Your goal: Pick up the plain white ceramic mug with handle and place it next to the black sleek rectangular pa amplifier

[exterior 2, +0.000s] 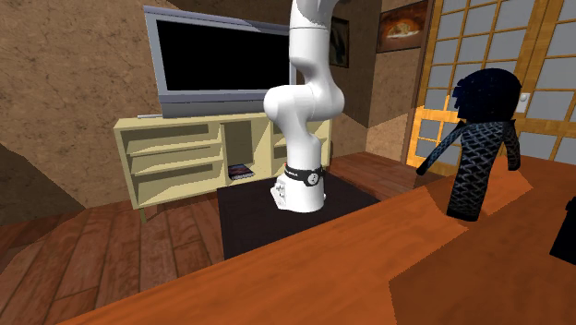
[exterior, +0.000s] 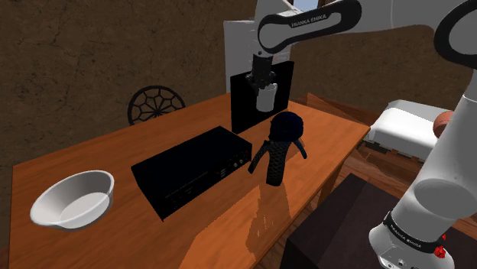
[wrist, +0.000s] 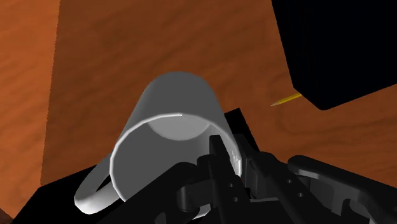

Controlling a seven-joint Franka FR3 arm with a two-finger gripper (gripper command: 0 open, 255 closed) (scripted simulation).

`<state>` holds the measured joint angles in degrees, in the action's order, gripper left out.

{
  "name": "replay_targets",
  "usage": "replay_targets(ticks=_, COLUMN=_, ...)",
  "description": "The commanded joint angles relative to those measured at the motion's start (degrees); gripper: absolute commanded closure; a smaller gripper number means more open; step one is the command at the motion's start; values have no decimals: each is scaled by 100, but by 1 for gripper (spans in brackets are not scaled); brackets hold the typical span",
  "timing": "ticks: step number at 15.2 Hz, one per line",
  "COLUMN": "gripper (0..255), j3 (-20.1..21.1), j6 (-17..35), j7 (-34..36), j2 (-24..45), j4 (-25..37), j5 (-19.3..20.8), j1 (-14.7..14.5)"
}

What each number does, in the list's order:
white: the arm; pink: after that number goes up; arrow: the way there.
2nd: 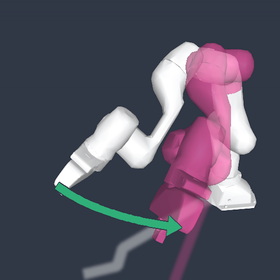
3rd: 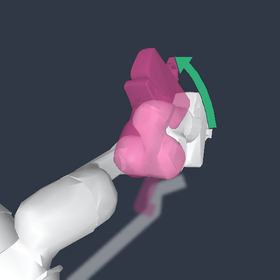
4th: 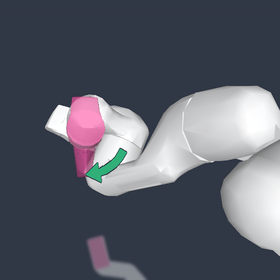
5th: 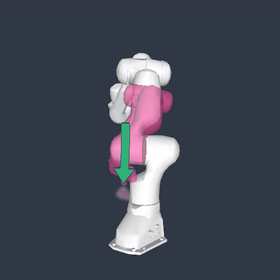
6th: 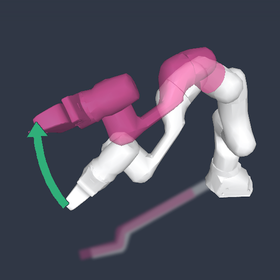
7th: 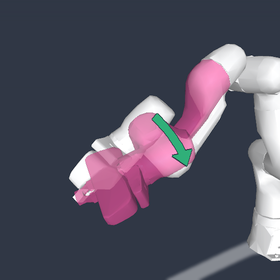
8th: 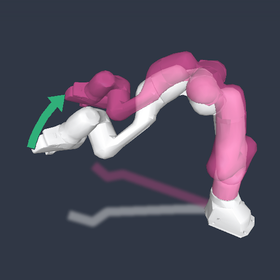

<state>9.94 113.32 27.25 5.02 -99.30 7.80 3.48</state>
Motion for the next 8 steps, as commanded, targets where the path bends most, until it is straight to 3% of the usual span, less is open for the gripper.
replay_targets(ticks=1, gripper=255, j3=90, j6=-134, j7=227, j2=335, j4=438, j5=102, j1=-129)
replay_targets(ticks=3, gripper=255, j3=166, j6=-319, j7=447, j2=761, j4=1011, j5=227, j1=-287)
replay_targets(ticks=8, gripper=255, j3=150, j6=57, j7=498, j2=774, j4=646, j5=250, j1=-282)
